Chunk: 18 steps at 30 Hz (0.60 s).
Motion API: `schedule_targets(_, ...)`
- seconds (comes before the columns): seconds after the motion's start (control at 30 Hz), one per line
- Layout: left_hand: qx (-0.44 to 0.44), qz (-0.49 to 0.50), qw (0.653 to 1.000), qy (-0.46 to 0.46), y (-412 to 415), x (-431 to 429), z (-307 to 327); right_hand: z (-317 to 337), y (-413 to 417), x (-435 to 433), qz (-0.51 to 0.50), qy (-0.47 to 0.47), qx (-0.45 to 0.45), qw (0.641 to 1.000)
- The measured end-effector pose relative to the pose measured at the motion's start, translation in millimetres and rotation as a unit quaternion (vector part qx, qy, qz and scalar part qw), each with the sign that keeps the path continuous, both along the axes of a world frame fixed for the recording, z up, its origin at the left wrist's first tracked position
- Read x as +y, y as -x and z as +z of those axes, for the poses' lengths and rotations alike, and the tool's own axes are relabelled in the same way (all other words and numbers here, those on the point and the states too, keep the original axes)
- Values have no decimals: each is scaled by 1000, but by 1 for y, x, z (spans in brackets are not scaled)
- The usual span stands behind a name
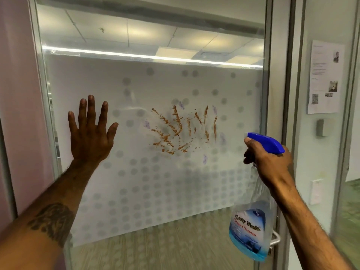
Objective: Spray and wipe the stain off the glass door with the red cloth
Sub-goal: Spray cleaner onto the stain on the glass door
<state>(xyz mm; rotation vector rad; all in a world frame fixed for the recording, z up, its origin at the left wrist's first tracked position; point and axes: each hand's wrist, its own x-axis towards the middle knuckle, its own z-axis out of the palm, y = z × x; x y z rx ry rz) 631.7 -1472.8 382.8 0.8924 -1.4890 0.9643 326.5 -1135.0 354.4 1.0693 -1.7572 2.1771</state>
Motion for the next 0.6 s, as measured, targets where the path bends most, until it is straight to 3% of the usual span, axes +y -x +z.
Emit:
schedule_targets(0.37,0,1,1000,-10,0,1,-1,-52,-6,0,-19,-94,-38,995)
schedule_targets(0.6,-2,-6,1000,-30,0,7,1,-53,-49,-12,74,-111,48,990)
